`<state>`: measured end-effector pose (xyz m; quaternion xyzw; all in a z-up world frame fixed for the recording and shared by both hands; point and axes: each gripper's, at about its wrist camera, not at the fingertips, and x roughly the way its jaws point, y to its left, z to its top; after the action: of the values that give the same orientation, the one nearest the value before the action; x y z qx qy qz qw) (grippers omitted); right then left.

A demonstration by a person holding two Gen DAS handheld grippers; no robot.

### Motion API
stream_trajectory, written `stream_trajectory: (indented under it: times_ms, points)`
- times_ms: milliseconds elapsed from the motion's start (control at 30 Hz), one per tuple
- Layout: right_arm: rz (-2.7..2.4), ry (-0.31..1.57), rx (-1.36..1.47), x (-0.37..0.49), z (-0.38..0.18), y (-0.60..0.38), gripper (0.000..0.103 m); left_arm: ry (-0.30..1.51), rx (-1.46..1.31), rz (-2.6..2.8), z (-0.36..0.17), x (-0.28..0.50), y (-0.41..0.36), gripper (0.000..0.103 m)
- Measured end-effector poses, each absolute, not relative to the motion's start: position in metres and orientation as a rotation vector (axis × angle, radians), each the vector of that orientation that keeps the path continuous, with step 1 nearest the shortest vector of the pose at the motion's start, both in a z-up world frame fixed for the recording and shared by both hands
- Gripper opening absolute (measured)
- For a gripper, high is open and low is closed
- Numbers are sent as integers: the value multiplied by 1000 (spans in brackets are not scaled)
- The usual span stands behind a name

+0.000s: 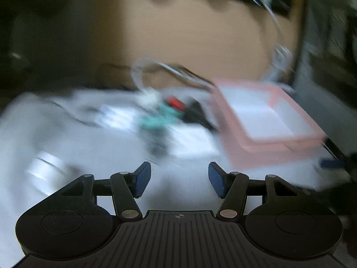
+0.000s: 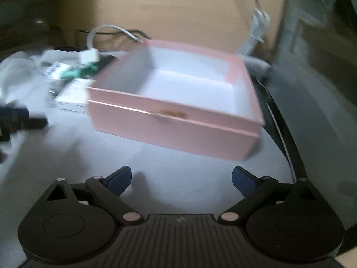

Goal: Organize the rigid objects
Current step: 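Grasp the white round jar with the left gripper while the right tool approaches the yellow bottle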

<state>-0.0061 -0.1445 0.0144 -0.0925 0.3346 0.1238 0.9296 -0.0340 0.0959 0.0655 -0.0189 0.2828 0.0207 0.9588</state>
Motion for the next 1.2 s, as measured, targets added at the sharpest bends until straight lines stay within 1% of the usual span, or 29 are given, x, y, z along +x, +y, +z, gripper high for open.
stream_trajectory:
  times_ms: [100, 233, 333, 500, 600, 700, 800, 900, 1000, 1133, 1200]
  points:
    - [316, 666, -186, -13, 23, -128, 98, 546, -34, 218, 84, -31, 147, 62]
    - [424, 666, -156, -23, 32, -104, 98, 645, -160, 309, 88, -23, 212, 62]
    - [531, 683, -142, -26, 39, -81, 98, 665, -222, 308, 87, -32, 236, 62]
    - [698, 707, -155, -37, 41, -31, 98, 737, -243, 264, 79, -9, 245, 62]
    - [774, 703, -208, -47, 39, 2, 98, 815, -226, 229, 65, 12, 245, 62]
    - [831, 700, -252, -55, 41, 24, 98, 874, -217, 181, 49, 14, 246, 63]
    - [850, 681, -291, -61, 43, 34, 98, 836, -253, 175, 43, -10, 251, 64]
    - [843, 673, -302, -63, 41, 38, 98, 802, -296, 167, 40, -39, 256, 68]
    - [855, 698, -296, -64, 35, 40, 98, 808, -282, 198, 37, -62, 258, 68]
    - [868, 726, -274, -62, 25, 48, 98, 842, -302, 234, 29, -82, 266, 61]
    - [869, 754, -237, -58, 23, 53, 98, 826, -309, 249, 29, -91, 269, 61]
